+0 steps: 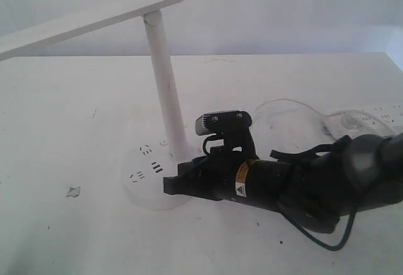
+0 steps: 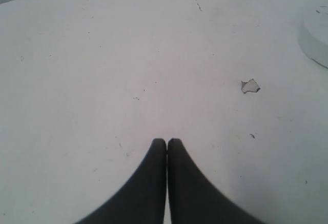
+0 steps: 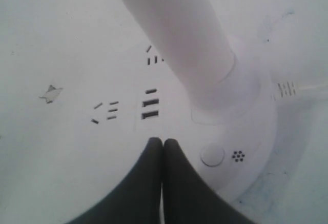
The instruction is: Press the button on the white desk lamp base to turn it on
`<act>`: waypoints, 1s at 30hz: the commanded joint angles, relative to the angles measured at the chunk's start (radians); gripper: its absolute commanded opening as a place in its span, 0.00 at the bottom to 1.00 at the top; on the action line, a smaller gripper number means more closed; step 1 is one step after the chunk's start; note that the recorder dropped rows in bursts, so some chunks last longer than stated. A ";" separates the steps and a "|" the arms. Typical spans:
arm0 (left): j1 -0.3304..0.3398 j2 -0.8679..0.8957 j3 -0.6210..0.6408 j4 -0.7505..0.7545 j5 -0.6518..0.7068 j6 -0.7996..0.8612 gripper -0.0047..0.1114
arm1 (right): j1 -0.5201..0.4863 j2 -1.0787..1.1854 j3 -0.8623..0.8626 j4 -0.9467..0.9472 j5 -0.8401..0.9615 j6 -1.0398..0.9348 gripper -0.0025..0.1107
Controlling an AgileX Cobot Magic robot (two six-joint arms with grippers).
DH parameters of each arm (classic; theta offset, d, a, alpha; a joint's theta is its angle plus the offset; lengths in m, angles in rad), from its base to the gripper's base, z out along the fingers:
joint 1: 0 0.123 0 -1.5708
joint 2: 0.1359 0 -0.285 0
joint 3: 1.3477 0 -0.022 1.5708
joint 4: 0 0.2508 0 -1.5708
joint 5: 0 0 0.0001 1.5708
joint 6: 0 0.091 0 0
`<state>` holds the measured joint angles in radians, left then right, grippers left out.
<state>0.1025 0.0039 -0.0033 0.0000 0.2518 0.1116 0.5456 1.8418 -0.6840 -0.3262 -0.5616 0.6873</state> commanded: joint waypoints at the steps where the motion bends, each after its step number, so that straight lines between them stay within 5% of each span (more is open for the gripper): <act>1: -0.009 -0.004 0.003 -0.006 0.001 -0.003 0.04 | 0.003 0.023 -0.029 -0.005 0.043 0.001 0.02; 20: -0.009 -0.004 0.003 -0.006 0.001 -0.003 0.04 | 0.003 0.058 -0.098 0.022 0.110 -0.011 0.02; 30: -0.009 -0.004 0.003 -0.006 0.001 -0.003 0.04 | 0.003 0.058 -0.098 0.197 0.150 -0.152 0.02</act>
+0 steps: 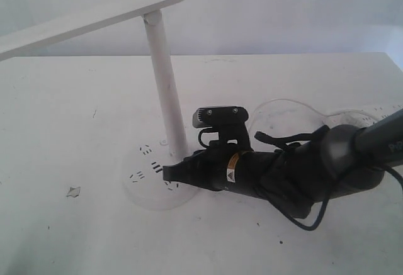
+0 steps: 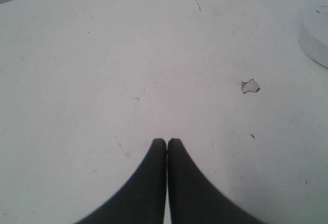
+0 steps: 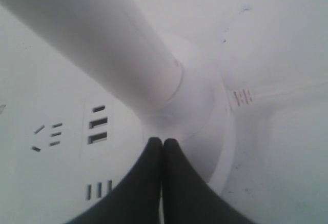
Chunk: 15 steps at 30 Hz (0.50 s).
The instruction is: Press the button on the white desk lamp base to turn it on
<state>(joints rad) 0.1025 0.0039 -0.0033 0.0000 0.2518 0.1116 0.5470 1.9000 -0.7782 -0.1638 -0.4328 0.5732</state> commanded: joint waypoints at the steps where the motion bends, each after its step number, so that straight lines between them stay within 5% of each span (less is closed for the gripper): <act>1: -0.009 -0.004 0.003 -0.006 0.001 -0.003 0.04 | 0.001 0.000 -0.004 0.035 0.023 -0.038 0.02; 15: -0.009 -0.004 0.003 -0.006 0.001 -0.003 0.04 | 0.040 0.000 -0.004 0.024 0.027 -0.038 0.02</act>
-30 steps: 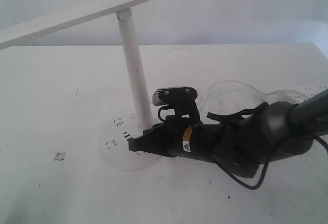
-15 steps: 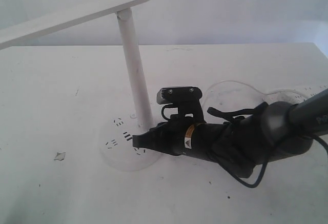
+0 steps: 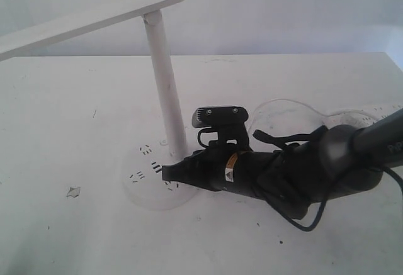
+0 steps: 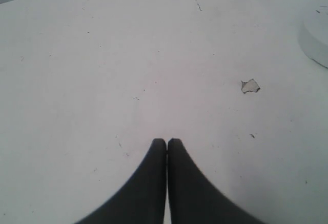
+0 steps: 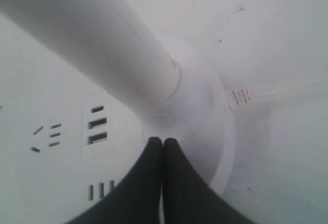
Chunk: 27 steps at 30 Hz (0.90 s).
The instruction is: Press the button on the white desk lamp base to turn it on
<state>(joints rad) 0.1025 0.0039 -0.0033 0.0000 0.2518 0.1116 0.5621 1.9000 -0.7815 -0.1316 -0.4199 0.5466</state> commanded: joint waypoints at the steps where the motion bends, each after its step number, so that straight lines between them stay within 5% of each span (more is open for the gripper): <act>1: -0.009 -0.004 0.003 -0.006 0.001 -0.003 0.04 | 0.025 0.000 -0.001 -0.008 0.014 -0.012 0.02; 27: -0.009 -0.004 0.003 -0.006 0.001 -0.003 0.04 | 0.036 -0.013 0.003 0.004 -0.035 -0.102 0.02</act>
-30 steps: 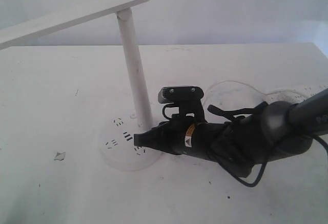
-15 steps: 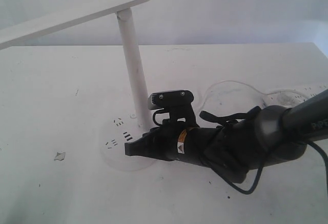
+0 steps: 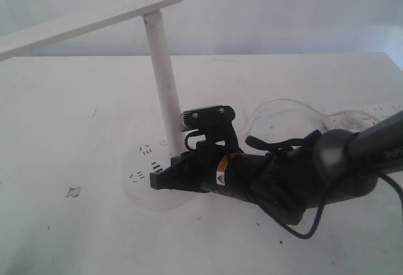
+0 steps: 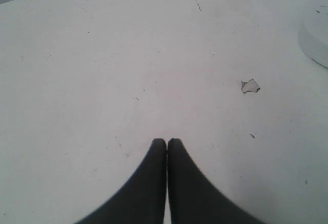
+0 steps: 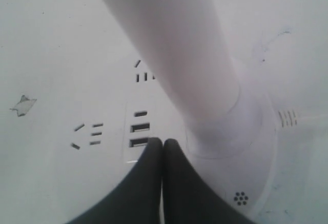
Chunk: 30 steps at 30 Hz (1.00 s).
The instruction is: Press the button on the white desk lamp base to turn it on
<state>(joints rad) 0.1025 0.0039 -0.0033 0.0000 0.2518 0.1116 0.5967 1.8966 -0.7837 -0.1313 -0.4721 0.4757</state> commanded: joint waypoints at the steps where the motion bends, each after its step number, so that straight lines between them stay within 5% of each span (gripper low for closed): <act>1: -0.009 -0.004 0.003 -0.006 0.001 -0.003 0.04 | 0.001 -0.010 0.005 0.004 0.017 -0.031 0.02; 30: -0.009 -0.004 0.003 -0.006 0.001 -0.003 0.04 | 0.001 -0.010 0.005 0.142 0.079 -0.117 0.02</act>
<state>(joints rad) 0.1025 0.0039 -0.0033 0.0000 0.2518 0.1116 0.5983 1.8966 -0.7837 0.0000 -0.4162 0.3717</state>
